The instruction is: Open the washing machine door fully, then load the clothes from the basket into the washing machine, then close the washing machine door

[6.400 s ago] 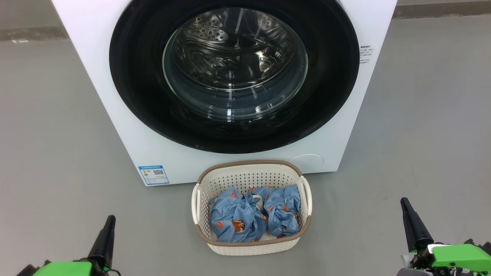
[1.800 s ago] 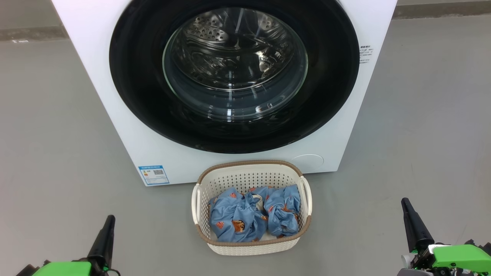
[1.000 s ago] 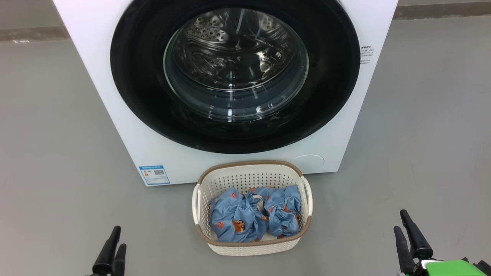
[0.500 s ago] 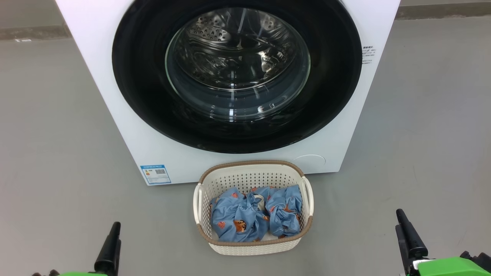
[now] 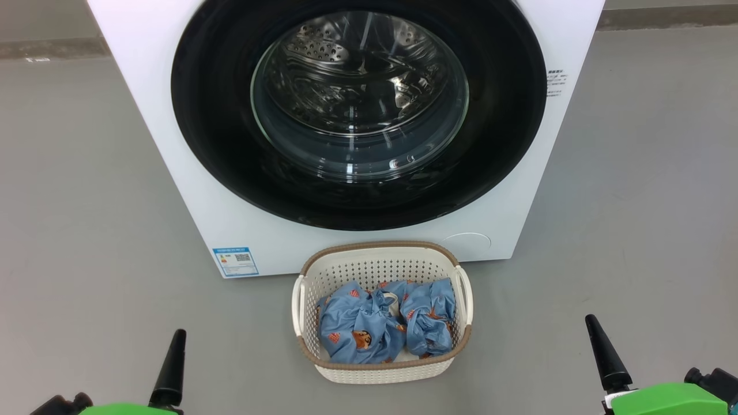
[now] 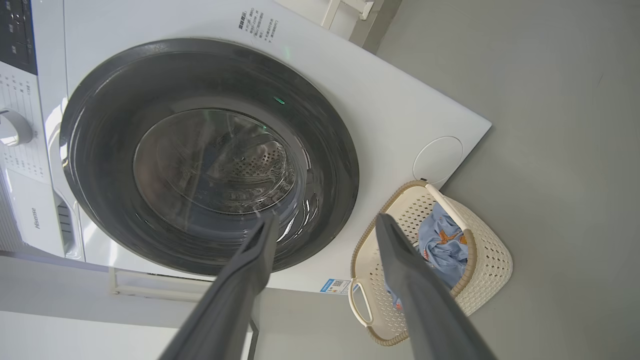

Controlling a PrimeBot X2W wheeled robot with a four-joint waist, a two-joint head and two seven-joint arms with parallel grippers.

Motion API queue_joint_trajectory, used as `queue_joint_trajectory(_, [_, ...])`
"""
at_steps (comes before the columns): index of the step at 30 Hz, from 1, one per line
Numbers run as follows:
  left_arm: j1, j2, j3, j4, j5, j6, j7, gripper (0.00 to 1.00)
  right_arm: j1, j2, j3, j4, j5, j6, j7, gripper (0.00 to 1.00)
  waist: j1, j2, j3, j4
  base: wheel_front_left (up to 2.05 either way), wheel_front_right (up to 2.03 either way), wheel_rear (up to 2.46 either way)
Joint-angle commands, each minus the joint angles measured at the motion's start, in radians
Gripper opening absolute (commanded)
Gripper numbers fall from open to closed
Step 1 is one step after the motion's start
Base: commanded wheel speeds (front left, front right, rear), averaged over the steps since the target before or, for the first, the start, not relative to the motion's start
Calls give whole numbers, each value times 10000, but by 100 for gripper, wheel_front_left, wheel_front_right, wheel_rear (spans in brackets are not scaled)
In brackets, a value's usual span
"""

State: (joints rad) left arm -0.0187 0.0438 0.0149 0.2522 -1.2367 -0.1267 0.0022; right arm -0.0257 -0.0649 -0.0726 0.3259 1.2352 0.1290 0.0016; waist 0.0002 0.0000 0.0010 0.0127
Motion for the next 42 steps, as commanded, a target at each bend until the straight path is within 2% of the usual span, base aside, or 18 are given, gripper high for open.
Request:
queue_joint_trajectory(1, [-198,204,98,-348,411,-18,-133,100,-447,-137,153,-214,-347,7,-126,100,-1,0,-1,4,0,0,0])
queue_joint_trajectory(42, [-123,611,-346,-842,5250,-29,-1311,100,-569,-558,761,-130,-4732,12,-1112,100,-1,0,-26,95,0,0,0])
